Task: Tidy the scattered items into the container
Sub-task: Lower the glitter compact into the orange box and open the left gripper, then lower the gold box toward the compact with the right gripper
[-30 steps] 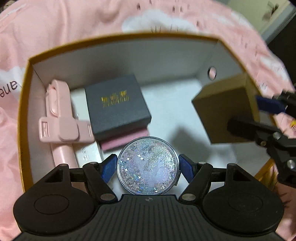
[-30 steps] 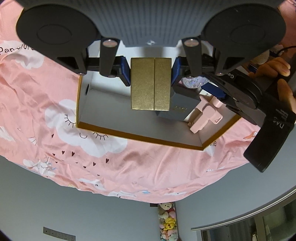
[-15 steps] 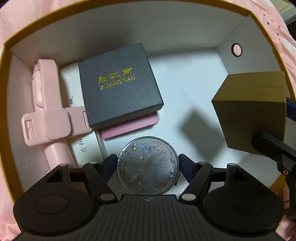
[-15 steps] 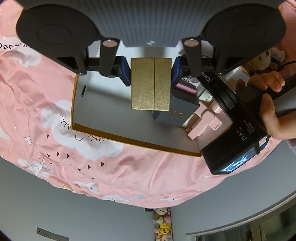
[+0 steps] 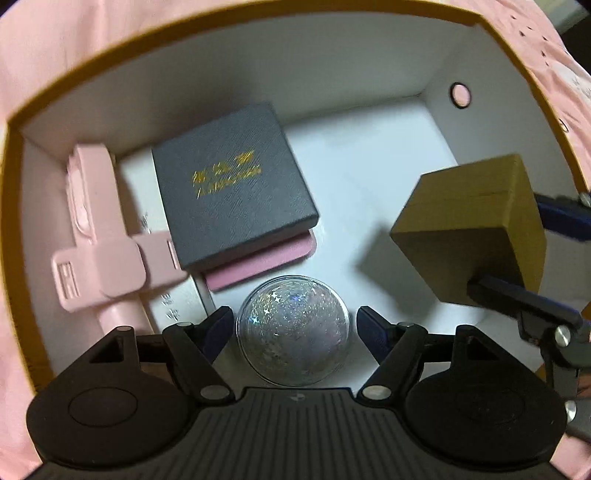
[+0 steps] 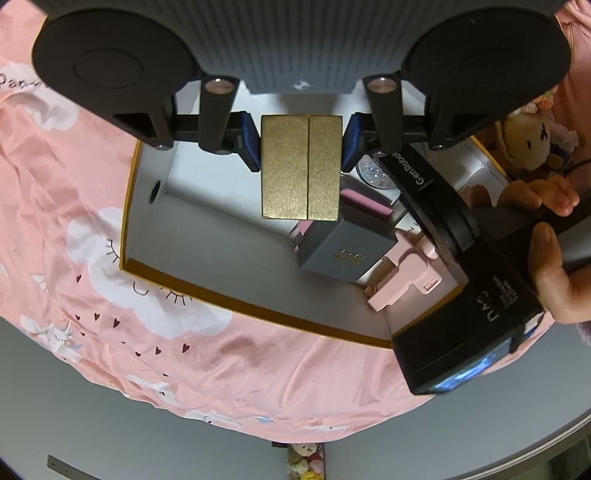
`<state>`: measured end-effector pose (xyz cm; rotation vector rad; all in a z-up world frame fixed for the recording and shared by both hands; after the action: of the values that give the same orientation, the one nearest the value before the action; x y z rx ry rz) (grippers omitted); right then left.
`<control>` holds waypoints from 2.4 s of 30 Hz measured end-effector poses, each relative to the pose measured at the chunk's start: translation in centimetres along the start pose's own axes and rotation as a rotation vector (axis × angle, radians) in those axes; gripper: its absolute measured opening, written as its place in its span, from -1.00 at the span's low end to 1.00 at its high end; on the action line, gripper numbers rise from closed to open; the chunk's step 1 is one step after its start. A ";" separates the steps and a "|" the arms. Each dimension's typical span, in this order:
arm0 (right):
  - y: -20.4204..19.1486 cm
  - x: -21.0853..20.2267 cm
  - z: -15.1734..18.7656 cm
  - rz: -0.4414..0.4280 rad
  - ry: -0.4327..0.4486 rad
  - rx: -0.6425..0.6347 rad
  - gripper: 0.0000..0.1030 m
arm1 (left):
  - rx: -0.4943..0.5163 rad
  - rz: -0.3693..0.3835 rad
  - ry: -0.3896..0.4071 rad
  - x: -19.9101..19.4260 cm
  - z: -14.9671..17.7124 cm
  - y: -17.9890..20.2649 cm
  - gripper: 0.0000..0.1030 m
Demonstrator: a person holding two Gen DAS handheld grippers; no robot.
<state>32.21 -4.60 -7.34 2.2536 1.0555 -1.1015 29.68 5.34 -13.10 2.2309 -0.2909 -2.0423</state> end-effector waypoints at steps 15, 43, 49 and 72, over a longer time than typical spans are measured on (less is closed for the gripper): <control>-4.3 1.4 -0.8 -0.057 -0.044 -0.229 -0.06 | -0.057 0.082 0.335 -8.8 3.7 -3.7 0.66; -10.4 6.8 -5.0 -0.084 -0.303 -0.609 -0.06 | -0.186 0.128 0.398 -7.8 1.9 -5.8 0.19; -9.9 5.9 -4.9 -0.106 -0.276 -0.595 0.06 | -0.121 0.034 0.377 -7.0 1.8 -4.6 0.12; -10.5 3.8 -4.6 -0.105 -0.204 -0.685 -0.08 | -0.124 -0.032 0.406 -7.7 2.6 -4.6 0.03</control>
<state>27.75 6.64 -7.99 1.5311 1.2379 -0.8159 26.76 11.59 -6.77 2.5073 -0.0891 -1.5183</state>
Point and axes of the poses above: each gripper's, at about its wrist camera, not at the fingertips, and x roughly the way its jaws point, y to its right, z to its underside, the point moved 3 cm from there along x, roughly the way its jaws point, and after that the axes turned 4 degrees about z, right-handed, at the moved point
